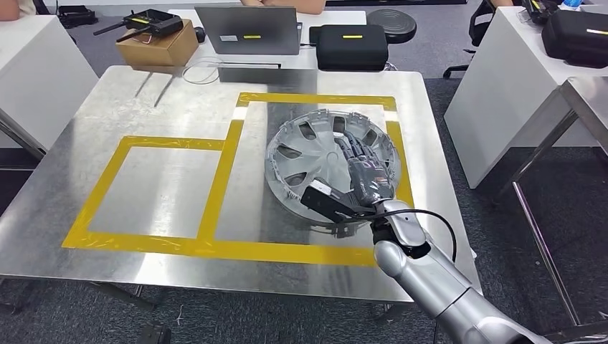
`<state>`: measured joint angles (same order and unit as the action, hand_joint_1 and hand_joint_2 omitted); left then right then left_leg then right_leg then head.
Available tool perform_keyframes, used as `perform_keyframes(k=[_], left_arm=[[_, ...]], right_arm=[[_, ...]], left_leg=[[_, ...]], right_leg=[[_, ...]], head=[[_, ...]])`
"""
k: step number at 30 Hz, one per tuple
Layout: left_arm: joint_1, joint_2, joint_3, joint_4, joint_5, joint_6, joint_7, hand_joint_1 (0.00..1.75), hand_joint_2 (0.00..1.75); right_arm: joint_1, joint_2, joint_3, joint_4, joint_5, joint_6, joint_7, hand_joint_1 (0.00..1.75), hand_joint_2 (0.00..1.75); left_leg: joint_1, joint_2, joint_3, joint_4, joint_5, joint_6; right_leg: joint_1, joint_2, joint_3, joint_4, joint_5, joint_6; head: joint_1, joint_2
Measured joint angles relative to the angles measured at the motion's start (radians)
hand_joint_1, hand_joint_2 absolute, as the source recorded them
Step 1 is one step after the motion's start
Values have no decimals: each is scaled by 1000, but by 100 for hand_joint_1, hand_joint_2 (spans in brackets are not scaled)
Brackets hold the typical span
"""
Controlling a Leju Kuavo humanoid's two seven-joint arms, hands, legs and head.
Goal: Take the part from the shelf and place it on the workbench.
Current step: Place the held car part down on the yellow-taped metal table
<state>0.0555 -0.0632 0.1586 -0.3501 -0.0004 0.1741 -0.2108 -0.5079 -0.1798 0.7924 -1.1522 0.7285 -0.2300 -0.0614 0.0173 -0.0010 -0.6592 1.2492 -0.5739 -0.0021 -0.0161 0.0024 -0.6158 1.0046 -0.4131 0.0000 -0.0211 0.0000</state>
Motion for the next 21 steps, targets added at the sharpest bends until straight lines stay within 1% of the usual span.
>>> perform_keyframes(k=[1,2,3,4,5,6,7,8,9,10,11,12,13,14,15,16,17,18,19,20,21], left_arm=[[-3,1,-2,0,0,-2,0,0,0],[-7,2,-3,0,-1,-4,1,0,0],[-11,3,-6,0,-1,-5,1,0,0],[-14,4,-9,1,-1,-5,1,0,0],[-16,5,-12,2,-1,-6,1,0,0],[-17,6,-14,2,-1,-6,1,0,0],[-18,6,-15,4,-1,-6,1,0,0],[-20,6,-16,5,-1,-6,1,0,0],[-22,6,-17,5,-1,-7,1,0,0],[-24,5,-18,6,-1,-7,1,0,0],[-27,5,-19,6,-1,-7,1,0,0],[-29,5,-19,7,0,-8,1,0,0],[-30,5,-20,7,0,-9,1,0,0],[-31,5,-21,7,1,-10,2,0,0],[-31,4,-22,8,2,-10,2,0,0],[-32,4,-23,9,4,-9,3,0,0],[-33,4,-24,9,7,-8,3,0,0],[-34,3,-25,10,10,-7,4,0,0],[-36,3,-25,10,13,-5,4,0,0],[-37,4,-26,11,15,-5,4,0,0],[-37,4,-26,11,16,-4,4,0,0]], right_arm=[[5,-1,-5,-2,4,0,4,0,0],[9,-1,-9,-4,9,0,6,0,0],[11,-2,-13,-6,13,0,8,0,0],[12,-2,-16,-7,16,0,9,0,0],[13,-2,-19,-8,18,0,10,0,0],[15,-2,-21,-9,21,0,10,0,0],[17,-3,-23,-10,23,0,11,0,0],[18,-4,-25,-10,24,0,12,0,0],[18,-6,-27,-11,25,0,13,0,0],[18,-8,-29,-11,27,0,14,0,0],[19,-9,-30,-11,27,1,16,0,0],[21,-10,-30,-11,28,1,16,0,0],[24,-11,-31,-11,29,2,17,0,0],[26,-11,-31,-11,29,2,17,0,0],[27,-12,-31,-11,31,3,17,0,0],[26,-12,-31,-11,33,5,17,0,0],[24,-11,-31,-11,35,6,17,0,0],[22,-10,-31,-11,37,8,18,0,0],[19,-9,-31,-11,39,10,18,0,0],[17,-7,-31,-11,40,12,18,0,0],[16,-6,-31,-11,40,13,18,0,0]], left_leg=[[0,0,43,-66,27,6],[-2,0,88,-139,48,12],[-5,-1,122,-198,64,18],[-9,-1,140,-233,71,24],[-14,-1,143,-245,71,28],[-17,-1,139,-246,79,34],[-16,0,137,-251,89,40],[-15,2,133,-258,101,46],[-12,3,126,-265,115,53],[-10,5,117,-269,127,57],[-11,6,104,-270,137,61],[-11,6,89,-270,147,62],[-11,6,76,-269,157,62],[-11,6,63,-268,166,60],[-11,6,50,-267,175,57],[-11,6,40,-266,183,54],[-11,6,30,-264,190,50],[-11,6,21,-260,197,44],[-12,6,14,-258,204,38],[-13,6,10,-256,211,31],[-13,6,7,-257,220,24]], right_leg=[[1,1,-3,0,4,2],[2,2,-5,0,8,5],[4,2,-7,0,13,9],[4,2,-9,0,17,14],[4,2,-11,-1,23,20],[3,2,-13,-4,29,28],[2,1,-16,-4,32,34],[1,1,-22,2,25,37],[1,0,-35,24,5,35],[0,0,-54,70,-31,30],[0,0,-77,133,-74,26],[-1,0,-97,203,-111,25],[-2,0,-108,258,-133,29],[-4,0,-102,282,-139,38],[-6,-1,-77,266,-128,49],[-8,-1,-35,215,-111,60],[-10,-2,18,142,-99,65],[-8,-1,67,70,-94,65],[-6,0,100,19,-93,60],[-3,1,116,-9,-96,53],[0,2,117,-17,-94,44]], head=[[0,0],[0,0],[1,0],[1,0],[1,0],[0,0],[0,0],[1,0],[2,0],[2,0],[3,0],[4,0],[4,0],[4,0],[4,0],[4,0],[4,0],[3,0],[2,0],[2,0],[1,0]])
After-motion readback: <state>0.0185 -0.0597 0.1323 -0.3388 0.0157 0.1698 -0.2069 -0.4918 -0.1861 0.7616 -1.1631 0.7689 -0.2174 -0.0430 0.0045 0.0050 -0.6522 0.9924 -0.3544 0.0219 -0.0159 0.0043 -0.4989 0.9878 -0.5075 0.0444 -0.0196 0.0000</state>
